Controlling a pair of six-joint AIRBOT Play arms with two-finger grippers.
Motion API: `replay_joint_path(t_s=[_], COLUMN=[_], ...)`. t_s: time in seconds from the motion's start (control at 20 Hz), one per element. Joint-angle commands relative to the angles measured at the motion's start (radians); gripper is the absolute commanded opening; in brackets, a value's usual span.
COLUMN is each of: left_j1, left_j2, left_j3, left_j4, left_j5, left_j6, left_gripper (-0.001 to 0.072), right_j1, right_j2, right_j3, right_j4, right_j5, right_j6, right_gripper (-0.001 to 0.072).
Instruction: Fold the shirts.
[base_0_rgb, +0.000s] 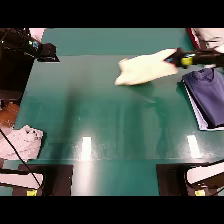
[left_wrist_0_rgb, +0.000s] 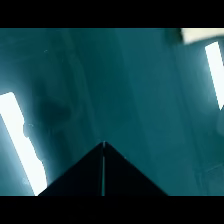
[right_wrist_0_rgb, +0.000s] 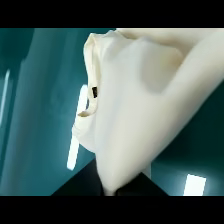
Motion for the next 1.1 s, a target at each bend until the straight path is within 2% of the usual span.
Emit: replay_joint_path(t_s=[0.0,0.25,0.5,0.7,0.85,1.05], left_j1=[0.0,0.0,0.0,0.0,0.0,0.0], left_j2=[0.001,0.001,0.001,0.001,0.001,0.001], left_j3=[0.0,0.0,0.0,0.0,0.0,0.0], left_j4=[-0.001,-0.001,-0.001,-0.001,-0.001,-0.001], left_j5=[0.002,0.002,0.0,0.0,0.001,0.001], left_j6=[-0.014,-0.036,-0.037,-0.037,-0.036,-0.035], left_gripper=[0.0022,0.0022,0.0022,0.0022,0.0022,0.0022], right_j1=[-0.211,-0.349,-0.35,-0.363,-0.394,-0.442], right_j2=[0.108,0.116,0.175,0.288,0.365,0.399], right_j3=[-0.047,-0.045,-0.044,-0.044,-0.044,-0.045], right_j4=[-0.048,-0.047,-0.029,-0.033,-0.039,-0.092], right_j5=[-0.125,-0.161,-0.323,-0.38,-0.319,-0.145], right_j6=[0.018,0.017,0.007,-0.006,-0.006,0.027], right_gripper=[0.0012,0.0012,0.0013,0.0012,0.0013,0.0012])
